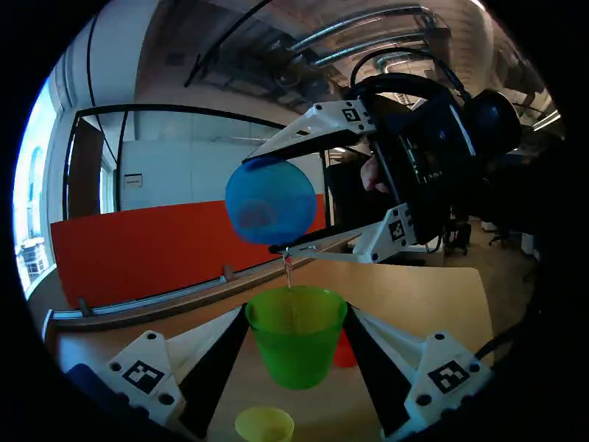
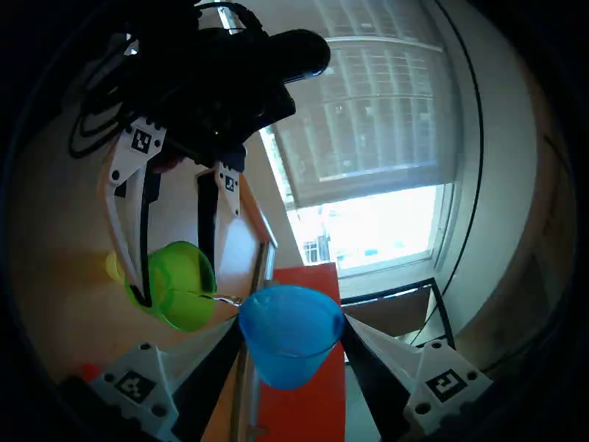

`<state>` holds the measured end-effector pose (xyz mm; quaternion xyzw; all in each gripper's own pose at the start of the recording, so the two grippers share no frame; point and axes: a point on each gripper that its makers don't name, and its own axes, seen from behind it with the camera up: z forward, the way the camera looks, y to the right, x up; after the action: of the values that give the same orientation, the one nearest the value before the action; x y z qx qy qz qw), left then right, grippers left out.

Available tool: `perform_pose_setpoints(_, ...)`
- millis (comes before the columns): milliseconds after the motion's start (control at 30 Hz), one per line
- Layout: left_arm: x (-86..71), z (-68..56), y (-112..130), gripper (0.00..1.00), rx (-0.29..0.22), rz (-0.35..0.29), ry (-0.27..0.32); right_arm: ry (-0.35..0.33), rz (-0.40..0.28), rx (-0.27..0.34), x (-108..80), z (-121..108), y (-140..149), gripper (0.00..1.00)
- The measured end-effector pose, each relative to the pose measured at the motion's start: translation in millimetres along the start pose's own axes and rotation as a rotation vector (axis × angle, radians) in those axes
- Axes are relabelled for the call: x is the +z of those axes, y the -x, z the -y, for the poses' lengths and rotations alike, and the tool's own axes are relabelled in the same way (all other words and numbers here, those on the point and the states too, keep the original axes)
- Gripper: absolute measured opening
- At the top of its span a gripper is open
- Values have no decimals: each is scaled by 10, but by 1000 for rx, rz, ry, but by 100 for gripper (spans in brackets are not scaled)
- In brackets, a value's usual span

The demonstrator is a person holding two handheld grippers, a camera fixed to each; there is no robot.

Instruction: Pour water

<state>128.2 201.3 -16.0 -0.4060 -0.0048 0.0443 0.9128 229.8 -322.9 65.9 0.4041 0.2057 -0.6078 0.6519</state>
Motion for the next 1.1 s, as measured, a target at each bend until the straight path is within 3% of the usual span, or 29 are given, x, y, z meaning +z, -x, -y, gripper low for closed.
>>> perform_pose_setpoints(1100,-6,-9,-8,89,-5,-2,1,8,3,-29,20,-11,16,93)
